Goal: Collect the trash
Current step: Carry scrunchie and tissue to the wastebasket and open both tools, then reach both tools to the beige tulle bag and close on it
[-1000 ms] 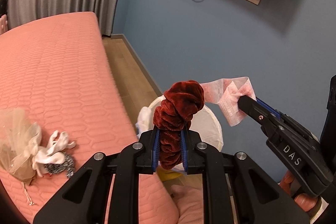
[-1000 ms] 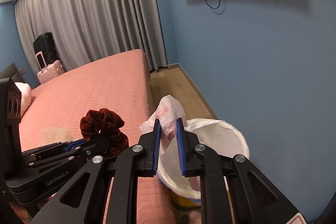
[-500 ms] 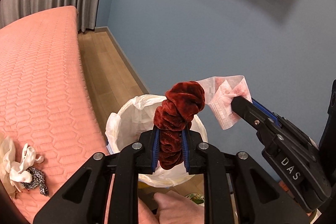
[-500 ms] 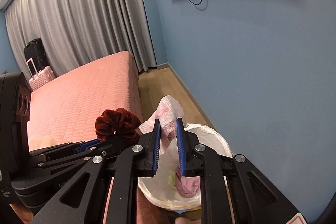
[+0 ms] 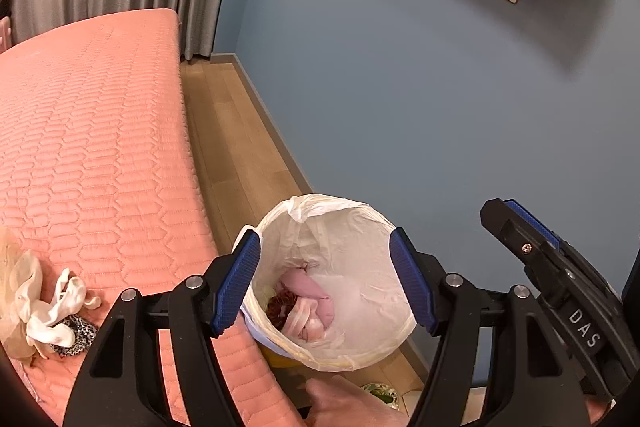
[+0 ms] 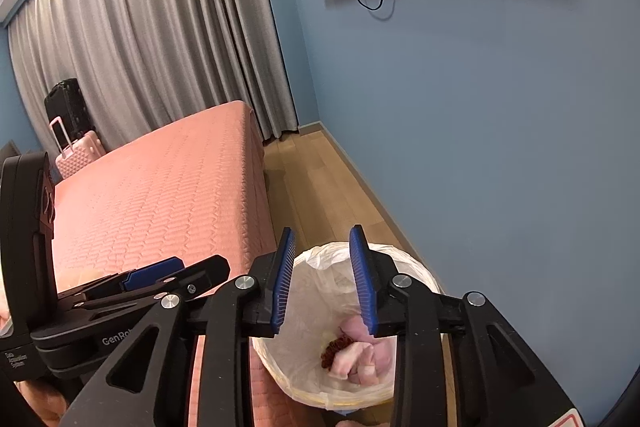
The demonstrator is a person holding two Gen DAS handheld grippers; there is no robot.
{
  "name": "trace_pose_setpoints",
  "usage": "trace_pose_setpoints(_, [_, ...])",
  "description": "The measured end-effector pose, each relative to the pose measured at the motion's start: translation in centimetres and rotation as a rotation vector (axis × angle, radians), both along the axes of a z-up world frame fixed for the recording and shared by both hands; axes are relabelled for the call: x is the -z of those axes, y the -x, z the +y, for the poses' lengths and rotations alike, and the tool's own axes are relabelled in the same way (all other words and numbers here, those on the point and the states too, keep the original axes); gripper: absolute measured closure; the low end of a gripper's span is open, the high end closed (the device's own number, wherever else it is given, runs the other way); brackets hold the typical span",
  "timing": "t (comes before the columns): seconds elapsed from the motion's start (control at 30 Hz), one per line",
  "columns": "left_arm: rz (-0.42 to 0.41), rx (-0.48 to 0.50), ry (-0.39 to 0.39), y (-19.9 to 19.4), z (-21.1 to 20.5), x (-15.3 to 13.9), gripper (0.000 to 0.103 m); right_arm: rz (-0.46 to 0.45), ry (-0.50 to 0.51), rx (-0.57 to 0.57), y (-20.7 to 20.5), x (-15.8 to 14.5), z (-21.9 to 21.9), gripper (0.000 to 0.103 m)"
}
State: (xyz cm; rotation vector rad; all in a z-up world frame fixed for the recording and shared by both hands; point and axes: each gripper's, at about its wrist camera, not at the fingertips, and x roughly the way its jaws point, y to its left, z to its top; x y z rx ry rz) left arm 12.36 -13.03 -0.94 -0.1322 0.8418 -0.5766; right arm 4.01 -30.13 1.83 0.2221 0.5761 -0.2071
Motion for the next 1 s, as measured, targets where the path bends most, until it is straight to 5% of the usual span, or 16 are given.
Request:
trace_pose_setpoints(0.5, [-0.020, -0.101, 0.030, 0.8, 5.2, -1.1, 0.035, -0.013, 0.019, -0.081, 0.2, -1.1, 5.0, 0.062])
trace_pose_setpoints(1.0, [-0.035, -0.275, 0.026, 2.0, 13.9, -0.8, 0.035, 0.020, 0.037, -0.224, 0.0, -0.5, 14.5, 0.055])
